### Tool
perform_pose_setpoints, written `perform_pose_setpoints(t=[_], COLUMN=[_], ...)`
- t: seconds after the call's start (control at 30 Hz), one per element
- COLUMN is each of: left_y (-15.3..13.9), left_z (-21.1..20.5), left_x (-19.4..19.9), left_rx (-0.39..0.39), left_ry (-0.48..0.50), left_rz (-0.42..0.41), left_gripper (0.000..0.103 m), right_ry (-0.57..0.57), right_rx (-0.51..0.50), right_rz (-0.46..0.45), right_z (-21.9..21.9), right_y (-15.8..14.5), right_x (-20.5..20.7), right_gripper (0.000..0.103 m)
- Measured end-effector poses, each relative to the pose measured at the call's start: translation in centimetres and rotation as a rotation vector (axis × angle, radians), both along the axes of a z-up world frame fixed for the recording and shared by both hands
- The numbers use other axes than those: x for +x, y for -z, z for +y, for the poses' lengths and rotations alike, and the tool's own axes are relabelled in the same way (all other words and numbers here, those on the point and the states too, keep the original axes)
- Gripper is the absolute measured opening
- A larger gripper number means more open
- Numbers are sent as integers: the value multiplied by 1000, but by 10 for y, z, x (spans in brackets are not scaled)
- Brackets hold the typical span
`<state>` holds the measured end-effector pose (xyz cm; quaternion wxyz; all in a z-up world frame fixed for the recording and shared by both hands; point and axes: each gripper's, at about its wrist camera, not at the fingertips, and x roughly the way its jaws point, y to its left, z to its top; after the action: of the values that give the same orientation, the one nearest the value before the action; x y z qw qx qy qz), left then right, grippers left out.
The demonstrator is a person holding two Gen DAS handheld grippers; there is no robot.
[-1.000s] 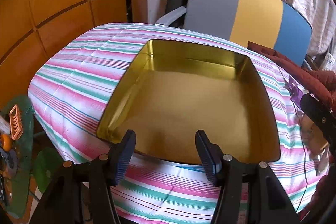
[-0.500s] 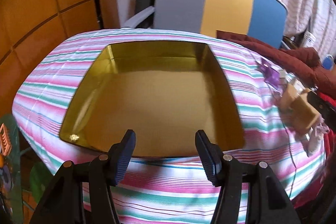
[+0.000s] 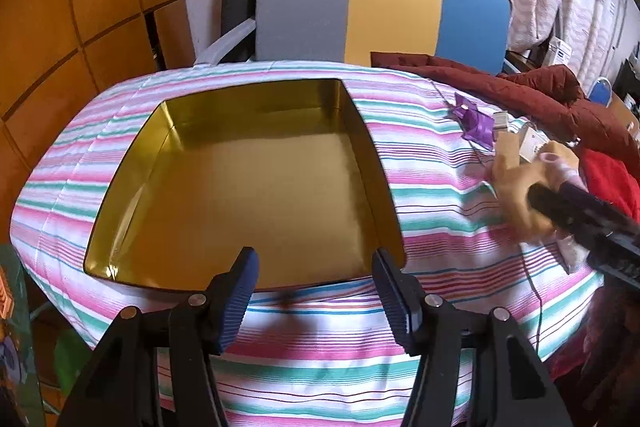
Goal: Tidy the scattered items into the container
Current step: 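Grasp the pink striped sock with the right gripper while the left gripper approaches a tan sponge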
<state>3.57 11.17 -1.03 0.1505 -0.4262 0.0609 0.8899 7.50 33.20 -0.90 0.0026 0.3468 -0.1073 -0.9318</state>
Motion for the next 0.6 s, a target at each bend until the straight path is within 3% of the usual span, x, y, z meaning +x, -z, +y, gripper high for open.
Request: perform_pose_setpoints(t=[0.13,0.27,0.4,0.47,0.53,0.6], left_y=[-2,2,1,-1,-4,-5], left_z=[8,22,41,55,70,82], left_x=[5,6,10,12,15,17], left_rx=[-4,22,61,61,57,54], left_ry=[45,102,172,208,249,288], left_rz=[19,-18,-33,-25,-16,-6], left_gripper=[60,60,60,60,60,60], right_ry=[135,257,357,332,289,232], right_rx=[-13,-21,-129,-202,-177,-153], right_rz=[53,-12,-60,-53,-50,-73], right_z=[31,71,113,121,117,109], right_y=[-15,-17,-5,-2,-2,0], right_x=[28,40,49,45,35,19], right_gripper=[103,103,103,103,102,90])
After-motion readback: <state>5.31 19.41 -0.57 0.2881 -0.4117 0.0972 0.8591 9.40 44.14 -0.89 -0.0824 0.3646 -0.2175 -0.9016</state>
